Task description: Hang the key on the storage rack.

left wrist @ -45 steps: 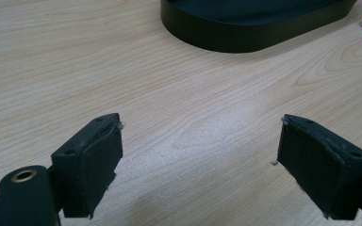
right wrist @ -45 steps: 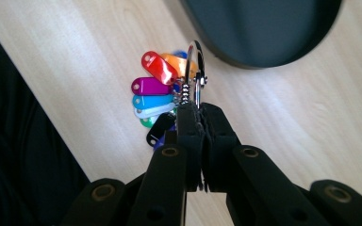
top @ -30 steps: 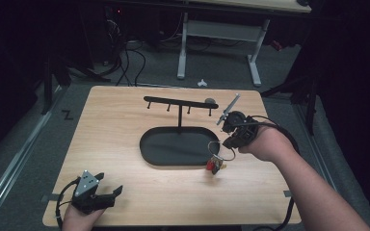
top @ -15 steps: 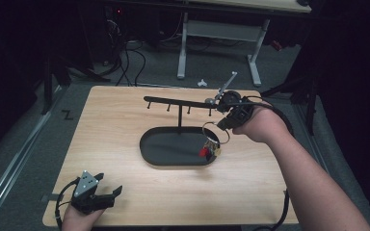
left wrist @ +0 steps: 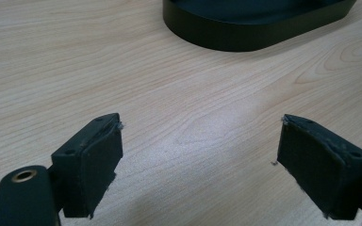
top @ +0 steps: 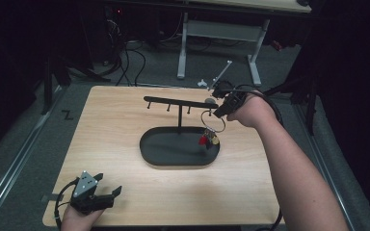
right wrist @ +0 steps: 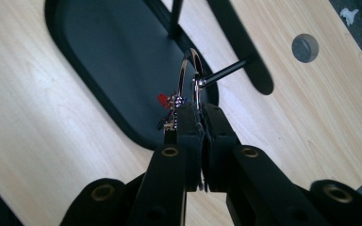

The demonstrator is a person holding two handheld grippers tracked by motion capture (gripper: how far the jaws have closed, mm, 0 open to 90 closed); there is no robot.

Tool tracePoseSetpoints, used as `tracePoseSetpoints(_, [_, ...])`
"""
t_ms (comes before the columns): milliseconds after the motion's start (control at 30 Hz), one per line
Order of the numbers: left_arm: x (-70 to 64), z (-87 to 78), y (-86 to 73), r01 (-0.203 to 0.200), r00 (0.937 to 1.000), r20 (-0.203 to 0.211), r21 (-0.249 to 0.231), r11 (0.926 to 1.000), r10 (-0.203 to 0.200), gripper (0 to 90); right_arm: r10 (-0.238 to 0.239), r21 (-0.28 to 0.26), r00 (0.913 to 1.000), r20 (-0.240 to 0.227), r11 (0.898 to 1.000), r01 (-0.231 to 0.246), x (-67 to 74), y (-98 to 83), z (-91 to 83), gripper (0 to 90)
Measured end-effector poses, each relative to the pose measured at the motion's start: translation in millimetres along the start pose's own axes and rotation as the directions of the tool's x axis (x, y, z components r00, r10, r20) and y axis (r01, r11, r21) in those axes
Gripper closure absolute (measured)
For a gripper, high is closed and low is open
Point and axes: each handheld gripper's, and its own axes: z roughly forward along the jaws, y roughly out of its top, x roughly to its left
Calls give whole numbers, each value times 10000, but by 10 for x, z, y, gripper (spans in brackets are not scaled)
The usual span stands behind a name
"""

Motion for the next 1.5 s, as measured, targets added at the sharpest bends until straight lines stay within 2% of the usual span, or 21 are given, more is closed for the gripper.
tracePoseSetpoints(200, [8,1,-4,18,10000,-31,-7,10000,-18,153,374,56,9993,-37,9993,-374,-131,39,109,871])
tracePoseSetpoints(300, [7,3,-6,29,10000,-31,-2,10000,-29,153,375,92,9993,-31,9993,-375,-143,45,142,870])
tracePoseSetpoints(400, [3,-8,-10,-8,10000,-43,-6,10000,8,153,438,-65,9990,66,9990,-438,-135,51,169,865])
tracePoseSetpoints(667, [5,-4,-9,4,10000,-44,-27,10000,-4,153,695,-539,9973,245,9962,-681,-73,5,93,750])
tracePoseSetpoints(733, [-4,5,-10,-35,10000,-37,12,10000,35,153,827,-746,9963,214,9939,-809,-50,-45,78,637])
tracePoseSetpoints(767, [-11,8,-12,-56,10000,-32,30,10000,56,153,827,-746,9963,214,9939,-809,-50,-45,78,637])
tracePoseSetpoints(833, [-14,10,-14,-69,10000,-12,2,10000,69,153,925,-1024,9955,230,9907,-897,-24,-89,90,505])
tracePoseSetpoints(867, [-7,12,-10,-49,10000,36,-30,10000,49,153,1128,-1158,9934,230,9872,-1094,-4,-132,109,410])
tracePoseSetpoints(900, [-7,12,-10,-49,10000,36,-30,10000,49,153,1128,-1158,9934,230,9872,-1094,-4,-132,109,410])
tracePoseSetpoints(967, [5,21,-6,28,10000,65,-129,9999,-27,153,1223,-1285,9923,205,9846,-1187,17,-191,149,334])
tracePoseSetpoints(1033, [6,35,4,12,9999,107,-164,9999,-10,152,1255,-1396,9919,215,9827,-1214,24,-245,171,325])
tracePoseSetpoints(1100, [-6,49,15,-58,9999,160,-155,9999,60,153,1470,-1714,9888,237,9751,-1409,30,-338,209,321])
tracePoseSetpoints(1300, [-23,81,37,-109,9996,257,-191,9998,114,153,1466,-2070,9880,493,9692,-1335,69,-468,311,289])
tracePoseSetpoints(1333, [-22,83,39,-106,9996,255,-198,9997,111,153,1502,-2190,9866,642,9666,-1329,84,-496,345,265])
tracePoseSetpoints(1433, [-13,85,47,-83,9997,249,-240,9997,89,153,1574,-2369,9850,703,9619,-1368,121,-606,456,220])
tracePoseSetpoints(1500, [-9,90,53,-93,9996,257,-252,9996,99,153,1838,-2463,9805,692,9556,-1617,129,-689,524,196])
